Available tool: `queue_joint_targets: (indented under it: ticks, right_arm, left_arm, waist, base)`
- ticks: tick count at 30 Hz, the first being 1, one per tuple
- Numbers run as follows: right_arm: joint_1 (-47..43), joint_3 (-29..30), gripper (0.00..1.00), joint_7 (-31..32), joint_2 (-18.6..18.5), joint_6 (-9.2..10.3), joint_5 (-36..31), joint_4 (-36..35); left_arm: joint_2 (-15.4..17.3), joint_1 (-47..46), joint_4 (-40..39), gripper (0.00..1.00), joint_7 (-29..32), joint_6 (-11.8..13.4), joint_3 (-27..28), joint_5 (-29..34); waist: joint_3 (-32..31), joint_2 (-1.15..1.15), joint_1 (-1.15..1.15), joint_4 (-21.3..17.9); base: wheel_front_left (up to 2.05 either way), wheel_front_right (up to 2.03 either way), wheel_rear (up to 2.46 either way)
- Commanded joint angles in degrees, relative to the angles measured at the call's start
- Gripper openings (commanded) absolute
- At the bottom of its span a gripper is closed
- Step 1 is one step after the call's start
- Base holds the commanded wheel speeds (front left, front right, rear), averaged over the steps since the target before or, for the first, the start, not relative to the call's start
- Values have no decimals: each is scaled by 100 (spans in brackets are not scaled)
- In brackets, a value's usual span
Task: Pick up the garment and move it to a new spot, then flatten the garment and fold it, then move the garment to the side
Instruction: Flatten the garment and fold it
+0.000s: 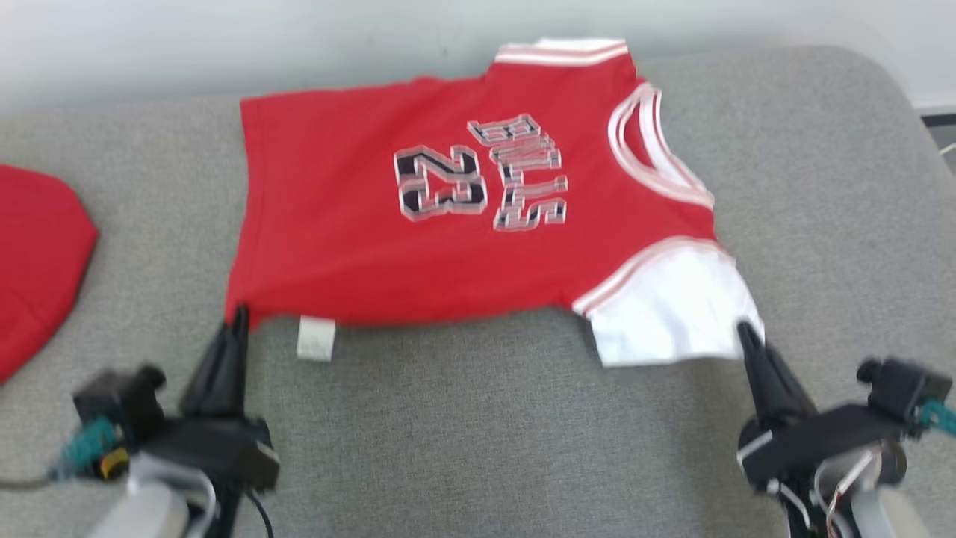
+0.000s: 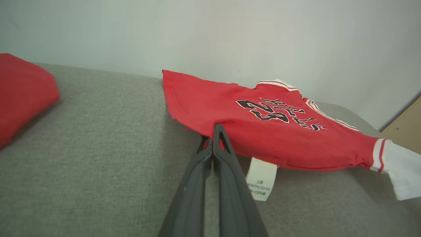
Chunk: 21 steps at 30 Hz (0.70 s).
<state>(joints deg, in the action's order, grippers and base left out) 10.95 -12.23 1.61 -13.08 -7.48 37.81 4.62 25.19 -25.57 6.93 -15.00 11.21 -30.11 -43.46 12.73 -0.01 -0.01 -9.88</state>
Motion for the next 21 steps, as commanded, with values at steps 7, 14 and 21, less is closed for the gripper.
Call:
queue_joint_targets:
  ticks: [7, 14, 21]
  right_arm:
    - [-957, 441, 0, 513, 174, -3, -314, -402]
    - [-1776, 731, 0, 885, 346, -3, -513, -726]
    - [-2328, 822, 0, 1091, 450, -3, -626, -879]
  left_arm:
    - [-362, 952, -25, 0, -24, -83, 349, 173]
    - [-568, 1581, 285, 0, -24, -200, 391, 752]
    - [-699, 2092, 372, 0, -24, -257, 490, 1123]
  waist:
    - [-335, 1, 1, 79]
    - [-573, 1, 1, 152]
    - [-705, 1, 1, 239]
  base:
    - [0, 0, 0]
    - [0, 0, 0]
    - [0, 0, 0]
